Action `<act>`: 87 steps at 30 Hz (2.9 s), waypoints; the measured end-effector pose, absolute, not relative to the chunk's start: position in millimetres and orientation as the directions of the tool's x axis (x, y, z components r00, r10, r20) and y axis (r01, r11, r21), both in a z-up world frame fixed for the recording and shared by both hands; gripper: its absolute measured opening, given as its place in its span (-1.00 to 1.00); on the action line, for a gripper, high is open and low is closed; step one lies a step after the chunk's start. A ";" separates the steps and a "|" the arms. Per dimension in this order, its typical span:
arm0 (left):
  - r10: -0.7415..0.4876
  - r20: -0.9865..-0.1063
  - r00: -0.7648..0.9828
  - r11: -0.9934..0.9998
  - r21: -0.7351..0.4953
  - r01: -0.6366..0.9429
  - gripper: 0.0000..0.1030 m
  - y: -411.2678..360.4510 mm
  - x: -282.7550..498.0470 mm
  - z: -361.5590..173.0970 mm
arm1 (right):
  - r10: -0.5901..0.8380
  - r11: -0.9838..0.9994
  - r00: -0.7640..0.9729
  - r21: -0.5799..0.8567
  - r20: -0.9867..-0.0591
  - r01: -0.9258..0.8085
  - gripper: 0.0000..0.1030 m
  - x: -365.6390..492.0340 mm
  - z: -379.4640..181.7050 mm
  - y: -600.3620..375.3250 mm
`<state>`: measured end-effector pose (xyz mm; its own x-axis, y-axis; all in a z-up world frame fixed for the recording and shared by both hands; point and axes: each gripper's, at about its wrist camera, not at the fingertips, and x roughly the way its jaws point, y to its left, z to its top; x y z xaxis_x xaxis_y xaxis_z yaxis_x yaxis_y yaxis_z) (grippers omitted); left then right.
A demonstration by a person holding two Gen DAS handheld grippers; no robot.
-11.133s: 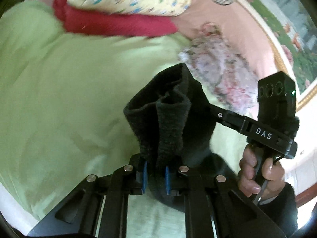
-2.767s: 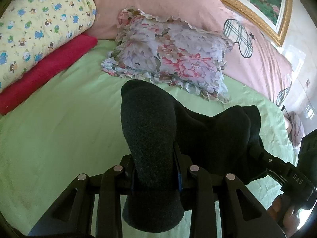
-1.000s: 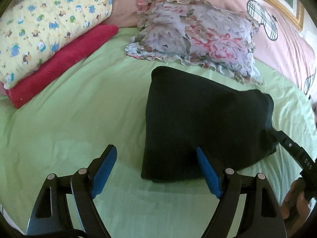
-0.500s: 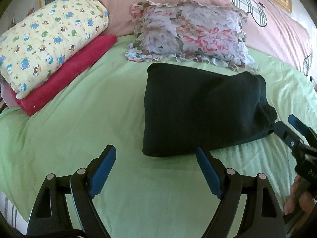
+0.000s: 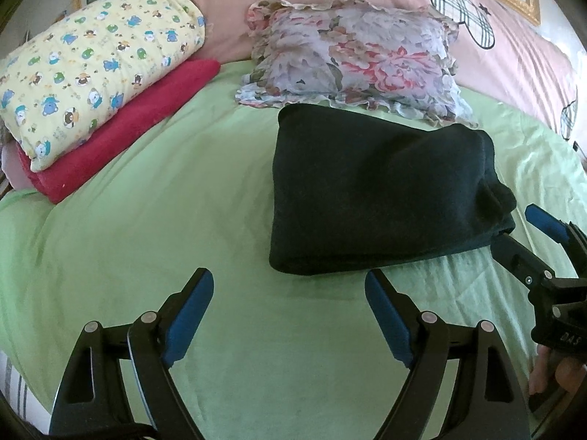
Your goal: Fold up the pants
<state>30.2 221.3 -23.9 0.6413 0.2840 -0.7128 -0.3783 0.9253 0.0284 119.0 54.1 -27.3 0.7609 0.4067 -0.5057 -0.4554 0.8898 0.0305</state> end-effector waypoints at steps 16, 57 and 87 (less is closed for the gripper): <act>0.266 -0.729 0.630 0.935 0.038 -0.351 0.66 217.4 39.1 -47.5 | 0.418 0.884 0.739 0.051 -0.528 -0.464 0.95 123.6 -31.9 55.4; 0.250 -0.727 0.640 0.941 0.027 -0.336 0.66 212.0 51.7 -50.7 | 0.424 0.884 0.729 0.070 -0.538 -0.462 0.95 125.1 -34.1 57.6; 0.258 -0.717 0.648 0.940 0.031 -0.340 0.66 210.2 50.2 -46.2 | 0.424 0.885 0.728 0.074 -0.539 -0.461 0.95 124.3 -34.4 58.8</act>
